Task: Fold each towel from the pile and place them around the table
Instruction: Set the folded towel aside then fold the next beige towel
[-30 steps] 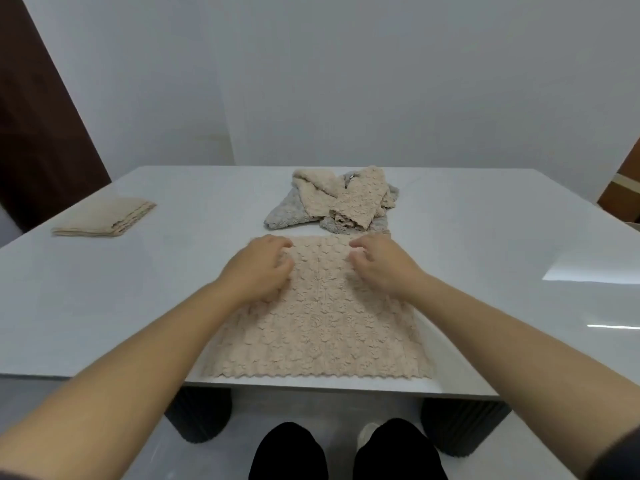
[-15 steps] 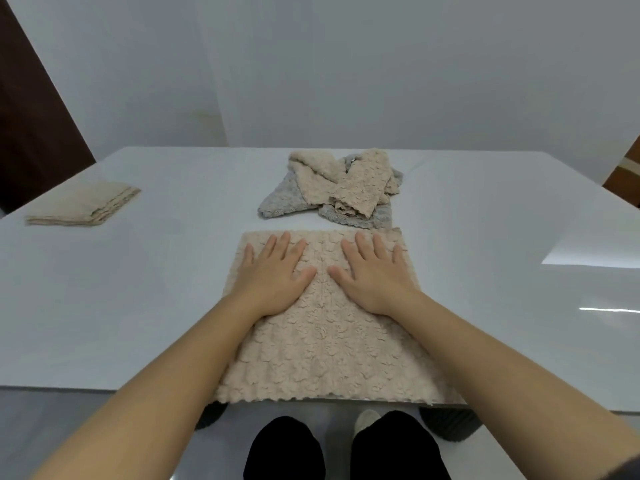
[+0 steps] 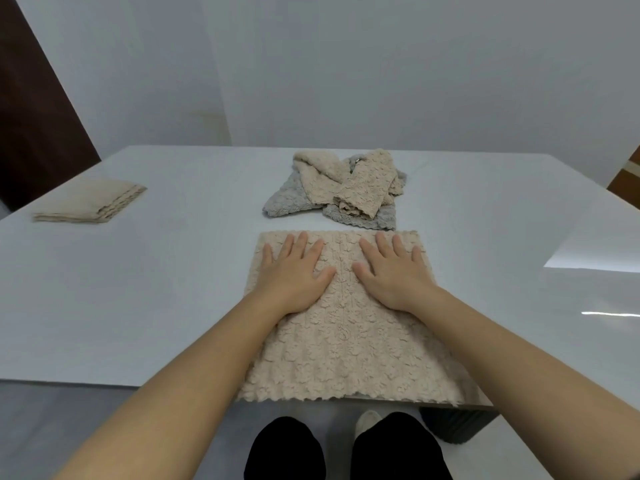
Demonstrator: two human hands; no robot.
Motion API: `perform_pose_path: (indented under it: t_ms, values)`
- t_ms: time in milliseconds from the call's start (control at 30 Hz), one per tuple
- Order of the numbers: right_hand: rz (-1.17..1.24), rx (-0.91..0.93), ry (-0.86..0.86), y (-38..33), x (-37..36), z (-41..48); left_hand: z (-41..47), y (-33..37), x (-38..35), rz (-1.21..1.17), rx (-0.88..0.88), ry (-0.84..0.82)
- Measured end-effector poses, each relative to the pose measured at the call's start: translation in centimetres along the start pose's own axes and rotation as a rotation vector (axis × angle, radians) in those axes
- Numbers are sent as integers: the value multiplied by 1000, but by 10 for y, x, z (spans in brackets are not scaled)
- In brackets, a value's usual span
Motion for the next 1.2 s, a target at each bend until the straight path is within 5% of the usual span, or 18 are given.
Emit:
perform_pose_path:
  t_ms: [1200]
  values:
    - [-8, 61, 20, -19, -6, 7, 13, 11, 6, -42, -46, 23]
Point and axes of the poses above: each hand's wrist, its own z-axis towards the middle knuckle, its own x-axis out of the back of the hand, y = z × x, the point moved 1 cm from there along z, towards the middle knuckle, and after that the axes turned 1 degree about -x, right-handed, at the moved point
